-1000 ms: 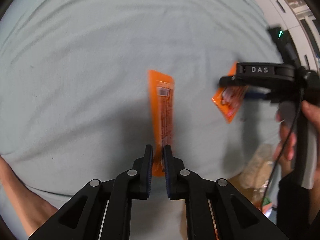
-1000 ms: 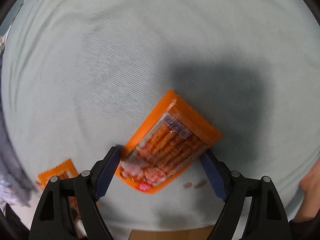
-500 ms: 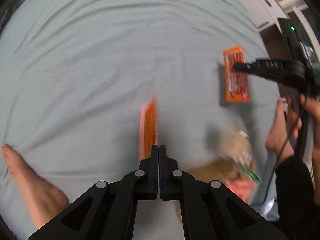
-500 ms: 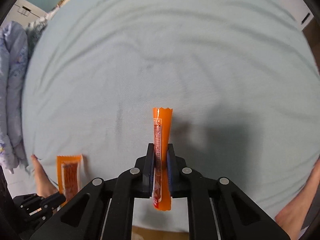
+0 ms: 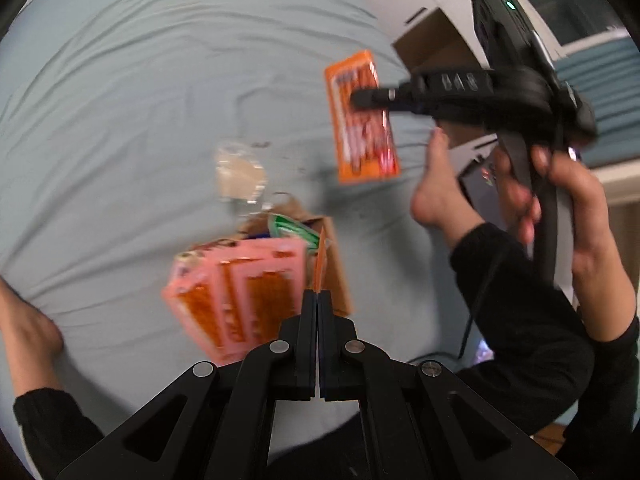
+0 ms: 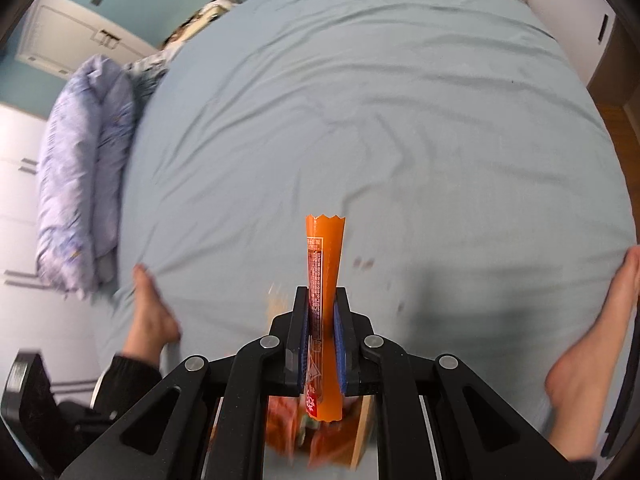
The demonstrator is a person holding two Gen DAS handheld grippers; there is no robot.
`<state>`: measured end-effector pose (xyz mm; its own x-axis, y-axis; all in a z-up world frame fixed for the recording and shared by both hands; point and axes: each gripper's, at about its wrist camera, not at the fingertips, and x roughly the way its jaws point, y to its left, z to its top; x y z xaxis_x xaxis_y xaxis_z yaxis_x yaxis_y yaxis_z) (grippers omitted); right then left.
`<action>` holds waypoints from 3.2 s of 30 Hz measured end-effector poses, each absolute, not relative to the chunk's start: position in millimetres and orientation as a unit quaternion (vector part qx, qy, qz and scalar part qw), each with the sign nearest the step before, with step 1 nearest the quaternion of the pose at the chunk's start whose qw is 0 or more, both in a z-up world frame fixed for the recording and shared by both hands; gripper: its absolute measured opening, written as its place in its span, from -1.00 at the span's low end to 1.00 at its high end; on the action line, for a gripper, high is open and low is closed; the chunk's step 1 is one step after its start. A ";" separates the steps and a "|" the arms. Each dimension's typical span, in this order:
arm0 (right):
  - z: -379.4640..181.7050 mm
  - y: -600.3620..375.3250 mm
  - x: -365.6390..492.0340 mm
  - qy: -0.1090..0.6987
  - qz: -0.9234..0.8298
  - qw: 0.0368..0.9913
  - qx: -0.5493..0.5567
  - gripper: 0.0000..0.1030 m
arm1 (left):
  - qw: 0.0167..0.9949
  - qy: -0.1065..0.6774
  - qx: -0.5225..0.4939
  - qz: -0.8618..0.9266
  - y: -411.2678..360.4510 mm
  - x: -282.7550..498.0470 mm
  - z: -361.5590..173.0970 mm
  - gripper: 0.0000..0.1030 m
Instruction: Organize snacks
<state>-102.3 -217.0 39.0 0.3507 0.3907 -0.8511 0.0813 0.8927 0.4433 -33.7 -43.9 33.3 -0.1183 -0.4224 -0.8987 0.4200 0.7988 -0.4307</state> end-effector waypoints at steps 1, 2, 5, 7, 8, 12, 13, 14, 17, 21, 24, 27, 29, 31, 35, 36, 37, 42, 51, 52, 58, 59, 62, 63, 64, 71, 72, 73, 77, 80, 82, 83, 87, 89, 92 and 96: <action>41.9 -218.7 -119.6 0.562 0.106 0.792 0.214 -0.83 | 0.668 0.674 0.007 -0.316 -48.7 -36.6 31.7 -1.00; 42.4 -225.7 -126.8 0.564 0.111 0.790 0.215 -0.83 | 0.670 0.674 0.013 -0.312 -52.3 -37.0 26.7 -1.00; 32.4 -237.5 -149.5 0.587 0.116 0.772 0.214 -0.83 | 0.656 0.696 0.030 -0.290 -60.5 -33.8 -9.1 -1.00; 23.6 -239.2 -159.1 0.604 0.117 0.759 0.214 -0.83 | 0.652 0.709 0.055 -0.263 -61.1 -30.4 -33.9 -0.99; 20.9 -238.6 -160.6 0.611 0.116 0.755 0.210 -0.83 | 0.653 0.711 0.066 -0.253 -61.3 -31.6 -42.4 -0.96; 5.3 -237.9 -155.6 0.635 0.112 0.740 0.190 -0.83 | 0.649 0.722 0.122 -0.207 -54.2 -24.1 -79.4 -0.94; -0.5 -234.4 -152.3 0.643 0.114 0.732 0.193 -0.83 | 0.650 0.722 0.119 -0.204 -50.9 -20.5 -79.9 -0.94; -2.0 -229.0 -148.4 0.651 0.115 0.725 0.194 -0.83 | 0.654 0.720 0.115 -0.202 -47.9 -18.4 -77.6 -0.89; -16.8 -222.9 -139.6 0.673 0.127 0.702 0.198 -0.83 | 0.675 0.702 0.094 -0.207 -38.6 -9.6 -61.6 -0.19; -18.8 -213.8 -133.0 0.677 0.152 0.685 0.220 -0.83 | 0.736 0.638 0.111 -0.198 -31.7 -2.2 -29.9 0.50; -15.7 -199.5 -126.5 0.675 0.194 0.677 0.222 -0.81 | 0.746 0.620 0.122 -0.209 -28.3 1.8 -16.2 0.51; -15.3 -193.3 -122.0 0.674 0.200 0.679 0.210 -0.72 | 0.750 0.616 0.121 -0.208 -22.9 7.0 -11.8 0.51; -22.0 -191.0 -117.5 0.689 0.182 0.676 0.188 -0.41 | 0.754 0.613 0.120 -0.206 -17.7 6.1 -8.3 0.51; -25.3 -195.5 -116.2 0.696 0.162 0.678 0.171 0.41 | 0.761 0.604 0.117 -0.207 -13.2 0.3 -6.2 0.51; -10.2 -206.2 -111.9 0.679 0.142 0.711 0.116 0.44 | 0.803 0.548 0.137 -0.189 -13.4 -8.6 2.6 0.57; -2.9 -209.5 -111.9 0.670 0.131 0.726 0.085 0.44 | 0.812 0.535 0.145 -0.185 -14.0 -11.0 4.4 0.59; 2.4 -206.6 -113.3 0.662 0.122 0.737 0.059 0.44 | 0.818 0.524 0.154 -0.182 -14.8 -13.0 6.4 0.60; 25.3 -201.5 -120.9 0.626 0.109 0.771 -0.040 0.44 | 0.832 0.481 0.213 -0.178 -23.5 -24.3 11.0 0.92; 28.9 -199.4 -130.9 0.620 0.110 0.775 -0.058 0.44 | 0.842 0.433 0.274 -0.169 -35.5 -38.5 18.9 0.95; 24.8 -194.3 -131.4 0.616 0.110 0.778 -0.063 0.44 | 0.843 0.429 0.278 -0.168 -36.6 -39.2 19.2 0.95; 21.3 -187.3 -135.4 0.597 0.108 0.791 -0.080 0.44 | 0.838 0.428 0.291 -0.173 -41.5 -42.2 16.1 0.96; 20.9 -187.4 -135.9 0.596 0.109 0.792 -0.077 0.44 | 0.838 0.428 0.292 -0.173 -42.1 -42.5 15.4 0.96; 17.7 -186.0 -138.0 0.594 0.110 0.793 -0.079 0.44 | 0.836 0.430 0.292 -0.173 -42.6 -42.7 14.8 0.96; 17.5 -185.8 -138.0 0.594 0.110 0.793 -0.083 0.44 | 0.836 0.431 0.292 -0.172 -42.5 -42.4 15.1 0.96; 15.6 -184.2 -138.9 0.594 0.109 0.792 -0.090 0.44 | 0.837 0.431 0.291 -0.171 -42.2 -42.2 15.5 0.96; 10.6 -178.6 -138.0 0.601 0.114 0.784 -0.104 0.44 | 0.835 0.443 0.277 -0.171 -41.6 -40.1 18.2 0.96; 10.4 -178.4 -137.6 0.601 0.114 0.784 -0.105 0.44 | 0.835 0.442 0.279 -0.171 -42.1 -40.6 18.8 0.96; 10.4 -178.5 -137.0 0.601 0.114 0.784 -0.105 0.44 | 0.835 0.441 0.280 -0.170 -42.2 -41.0 18.4 0.96; 9.3 -179.2 -135.5 0.602 0.113 0.784 -0.102 0.44 | 0.836 0.437 0.285 -0.169 -43.4 -42.4 17.5 0.96; 8.3 -179.9 -135.0 0.603 0.112 0.783 -0.099 0.44 | 0.836 0.437 0.286 -0.169 -43.7 -42.7 17.5 0.96; 7.6 -180.1 -135.0 0.604 0.112 0.783 -0.100 0.44 | 0.836 0.436 0.289 -0.167 -44.2 -43.3 17.0 0.96; 7.3 -180.4 -134.7 0.604 0.112 0.782 -0.101 0.44 | 0.836 0.436 0.289 -0.167 -44.5 -43.1 17.6 0.96; 6.6 -181.2 -134.4 0.605 0.111 0.782 -0.099 0.44 | 0.835 0.437 0.291 -0.167 -45.3 -43.0 17.6 0.96; 6.3 -181.2 -134.4 0.606 0.112 0.782 -0.098 0.44 | 0.835 0.437 0.290 -0.165 -44.9 -42.8 17.3 0.96; 5.5 -180.9 -134.2 0.606 0.112 0.781 -0.100 0.44 | 0.835 0.438 0.291 -0.164 -44.1 -42.7 16.7 0.96; 4.6 -181.3 -134.2 0.607 0.111 0.781 -0.099 0.44 | 0.836 0.438 0.289 -0.162 -42.6 -41.8 15.9 0.96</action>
